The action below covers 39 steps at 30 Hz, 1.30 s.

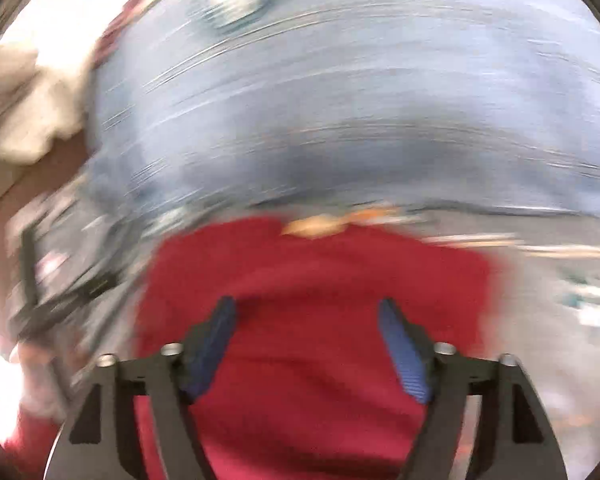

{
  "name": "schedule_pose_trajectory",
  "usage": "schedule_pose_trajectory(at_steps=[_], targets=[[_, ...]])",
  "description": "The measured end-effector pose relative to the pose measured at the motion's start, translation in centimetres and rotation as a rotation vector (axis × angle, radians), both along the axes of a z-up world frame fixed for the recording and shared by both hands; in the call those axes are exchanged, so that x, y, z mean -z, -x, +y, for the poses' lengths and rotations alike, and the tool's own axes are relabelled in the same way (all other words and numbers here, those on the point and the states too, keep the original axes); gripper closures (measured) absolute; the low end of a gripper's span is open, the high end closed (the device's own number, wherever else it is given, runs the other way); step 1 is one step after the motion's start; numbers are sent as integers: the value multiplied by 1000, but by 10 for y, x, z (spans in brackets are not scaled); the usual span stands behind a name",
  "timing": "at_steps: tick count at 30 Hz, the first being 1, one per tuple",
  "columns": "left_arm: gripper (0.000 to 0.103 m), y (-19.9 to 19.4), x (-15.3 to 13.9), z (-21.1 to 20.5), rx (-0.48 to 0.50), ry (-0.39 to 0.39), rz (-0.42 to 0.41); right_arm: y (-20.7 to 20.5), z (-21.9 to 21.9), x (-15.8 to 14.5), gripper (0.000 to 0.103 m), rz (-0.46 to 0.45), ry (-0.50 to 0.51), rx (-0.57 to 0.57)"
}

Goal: Fold small clothes

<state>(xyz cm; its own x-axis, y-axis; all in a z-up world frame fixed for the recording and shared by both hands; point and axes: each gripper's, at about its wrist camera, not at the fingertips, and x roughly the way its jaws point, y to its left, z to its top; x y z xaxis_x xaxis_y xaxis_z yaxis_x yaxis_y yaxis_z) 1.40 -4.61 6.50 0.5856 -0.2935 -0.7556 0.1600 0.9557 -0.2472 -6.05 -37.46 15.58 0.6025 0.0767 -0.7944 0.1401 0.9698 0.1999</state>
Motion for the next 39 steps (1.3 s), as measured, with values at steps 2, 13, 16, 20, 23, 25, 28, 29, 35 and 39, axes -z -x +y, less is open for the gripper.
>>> schedule_pose_trajectory(at_steps=[2,13,16,20,23,25,28,29,35,39], targets=[[0,-3,6,-6,3,-3,13,0,-44,9,21,61,-6,155],[0,-2,34,-43,84,-85,67,-37,-72,37,95,90,62,108],[0,0,41,-51,107,-106,75,-45,-85,46,95,118,202,136],[0,2,45,-50,103,-103,93,-41,-100,61,85,153,146,198],[0,3,40,-46,91,-93,80,-9,-100,33,49,69,20,219],[0,3,35,-41,76,-77,71,13,-89,20,36,53,-65,138],[0,4,32,-35,52,-54,62,35,-64,16,35,93,-19,19],[0,4,32,-34,44,-51,60,41,-55,18,35,111,14,-19],[0,0,42,-37,37,-71,78,42,-45,47,89,196,215,2],[0,0,51,-43,65,-79,111,55,-71,48,88,143,112,139]])
